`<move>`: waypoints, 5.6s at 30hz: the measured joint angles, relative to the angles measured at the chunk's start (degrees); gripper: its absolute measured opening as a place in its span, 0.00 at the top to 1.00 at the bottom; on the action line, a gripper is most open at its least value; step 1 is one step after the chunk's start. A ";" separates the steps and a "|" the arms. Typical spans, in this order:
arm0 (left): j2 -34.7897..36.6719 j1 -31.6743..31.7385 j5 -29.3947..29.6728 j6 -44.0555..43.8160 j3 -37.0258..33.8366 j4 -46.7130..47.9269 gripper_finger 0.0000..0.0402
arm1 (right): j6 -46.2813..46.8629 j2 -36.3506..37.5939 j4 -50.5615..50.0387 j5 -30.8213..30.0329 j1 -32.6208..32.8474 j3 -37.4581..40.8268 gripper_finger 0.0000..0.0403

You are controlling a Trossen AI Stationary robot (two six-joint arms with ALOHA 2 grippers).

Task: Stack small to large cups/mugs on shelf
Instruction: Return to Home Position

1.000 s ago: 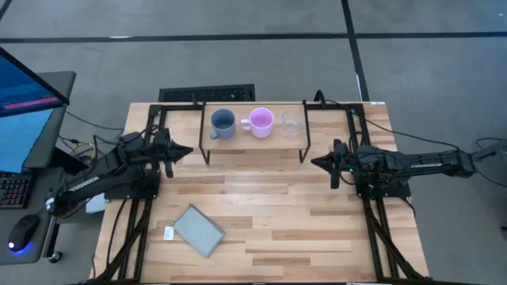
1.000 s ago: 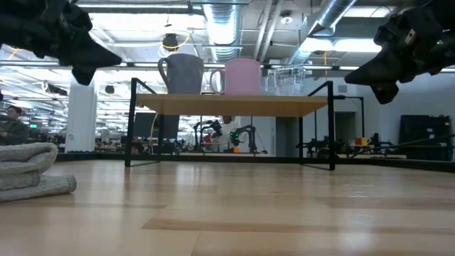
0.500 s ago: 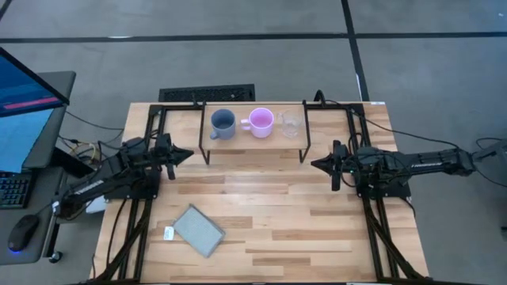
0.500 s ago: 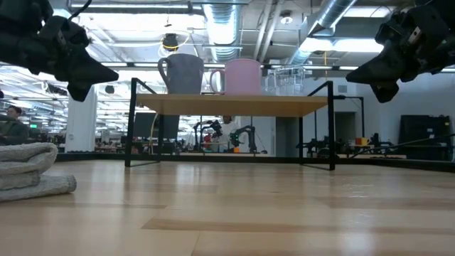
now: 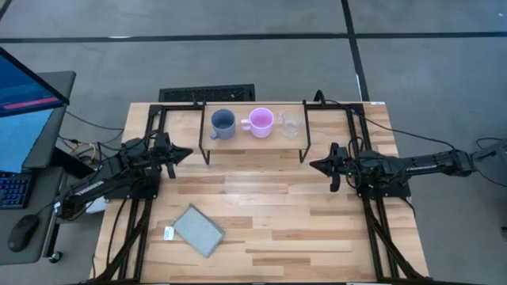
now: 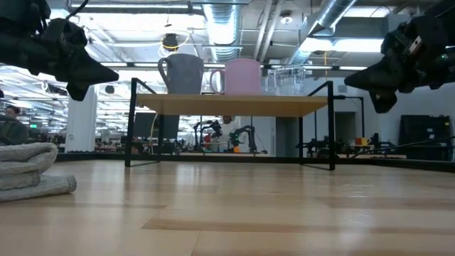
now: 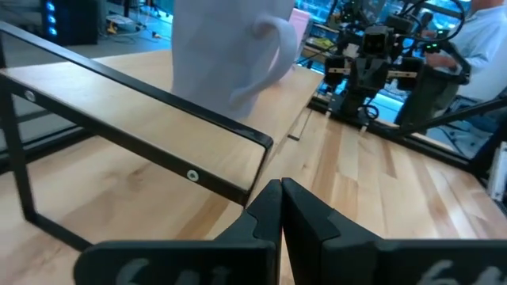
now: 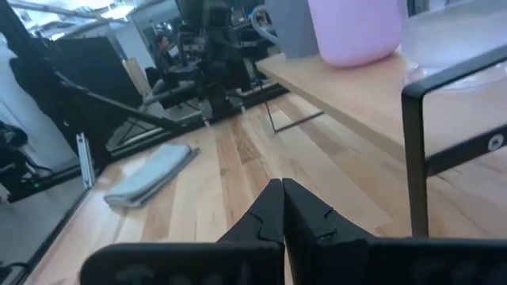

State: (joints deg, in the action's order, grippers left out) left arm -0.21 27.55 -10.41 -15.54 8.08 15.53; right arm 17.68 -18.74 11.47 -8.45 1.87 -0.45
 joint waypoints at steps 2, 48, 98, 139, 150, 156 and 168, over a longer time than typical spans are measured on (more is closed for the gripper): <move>0.00 0.00 0.69 0.67 0.00 0.00 1.00 | -0.09 0.15 -0.10 -0.02 0.00 0.00 0.95; -3.93 -0.07 2.12 -5.15 -4.27 -8.17 1.00 | -0.16 0.02 -9.55 -0.58 0.00 -0.02 0.93; -3.93 -0.04 2.05 -5.06 -4.37 -8.15 1.00 | -5.71 0.02 -9.68 -0.58 0.00 -0.02 0.93; -3.93 -1.74 2.53 -5.05 -4.37 -8.12 1.00 | -5.66 0.00 -9.69 -0.58 0.00 -0.02 0.93; -3.93 -1.90 3.21 -5.06 -4.37 -8.09 1.00 | -5.66 0.02 -9.71 -0.58 0.00 -0.02 0.93; -3.93 -1.90 3.24 -5.06 -4.37 -8.11 1.00 | -5.66 0.00 -9.68 -0.58 -0.02 -0.02 0.93; -3.92 -1.90 3.32 -5.05 -4.37 -8.13 1.00 | -5.66 0.00 -9.68 -0.59 -0.01 -0.02 0.93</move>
State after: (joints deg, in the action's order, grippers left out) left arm -4.13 25.65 -7.09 -20.59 3.70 7.40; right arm 12.02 -18.74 1.78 -9.04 1.86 -0.47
